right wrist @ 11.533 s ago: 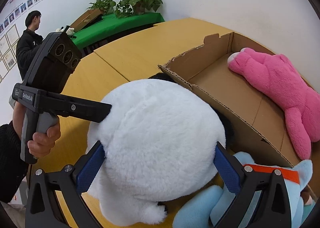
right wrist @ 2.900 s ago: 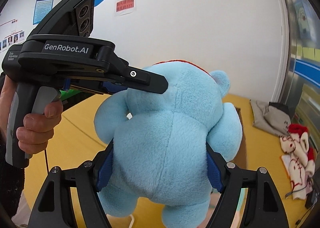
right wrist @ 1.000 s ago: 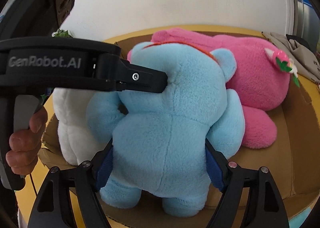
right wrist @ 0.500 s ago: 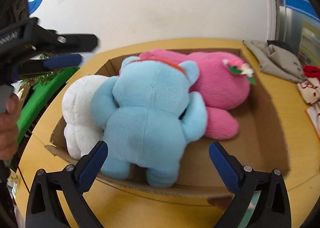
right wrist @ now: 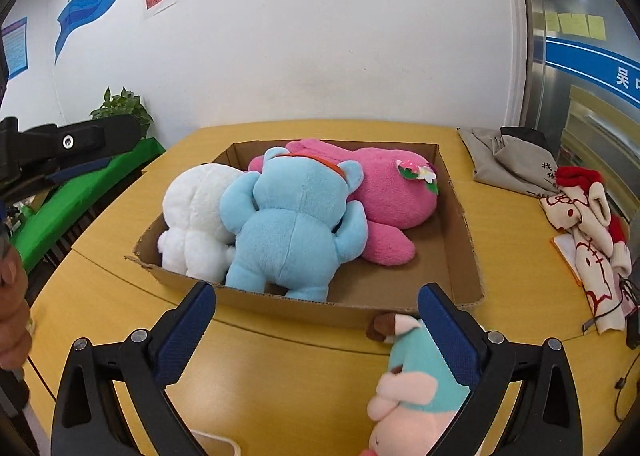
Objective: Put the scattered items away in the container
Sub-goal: 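Move both tools down to the pink-and-teal pig plush on the table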
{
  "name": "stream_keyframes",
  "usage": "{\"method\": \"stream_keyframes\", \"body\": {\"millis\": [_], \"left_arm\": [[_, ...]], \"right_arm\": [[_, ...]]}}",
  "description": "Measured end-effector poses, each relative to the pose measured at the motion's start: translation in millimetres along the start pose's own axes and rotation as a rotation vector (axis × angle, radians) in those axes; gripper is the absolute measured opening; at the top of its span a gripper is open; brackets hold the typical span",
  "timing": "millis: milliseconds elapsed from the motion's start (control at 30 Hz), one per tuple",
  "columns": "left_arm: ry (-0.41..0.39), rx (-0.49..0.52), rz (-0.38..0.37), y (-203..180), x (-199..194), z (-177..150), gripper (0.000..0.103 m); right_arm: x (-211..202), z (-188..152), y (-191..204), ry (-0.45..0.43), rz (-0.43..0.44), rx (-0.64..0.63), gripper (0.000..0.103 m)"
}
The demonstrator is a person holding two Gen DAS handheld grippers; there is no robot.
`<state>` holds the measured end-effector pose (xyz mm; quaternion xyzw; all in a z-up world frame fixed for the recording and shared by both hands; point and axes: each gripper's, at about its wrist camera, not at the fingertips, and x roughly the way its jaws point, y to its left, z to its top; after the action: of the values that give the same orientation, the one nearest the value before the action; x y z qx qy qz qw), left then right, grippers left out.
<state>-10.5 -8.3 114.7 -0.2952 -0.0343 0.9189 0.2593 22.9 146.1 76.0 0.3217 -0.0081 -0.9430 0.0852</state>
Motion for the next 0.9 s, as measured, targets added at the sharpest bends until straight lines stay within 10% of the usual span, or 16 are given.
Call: {"method": "stream_keyframes", "body": {"millis": [900], "left_arm": [[0.044,-0.037,-0.034,5,-11,-28,0.082]], "right_arm": [[-21,-11,9,-0.014,-0.041,-0.044,0.103]]}}
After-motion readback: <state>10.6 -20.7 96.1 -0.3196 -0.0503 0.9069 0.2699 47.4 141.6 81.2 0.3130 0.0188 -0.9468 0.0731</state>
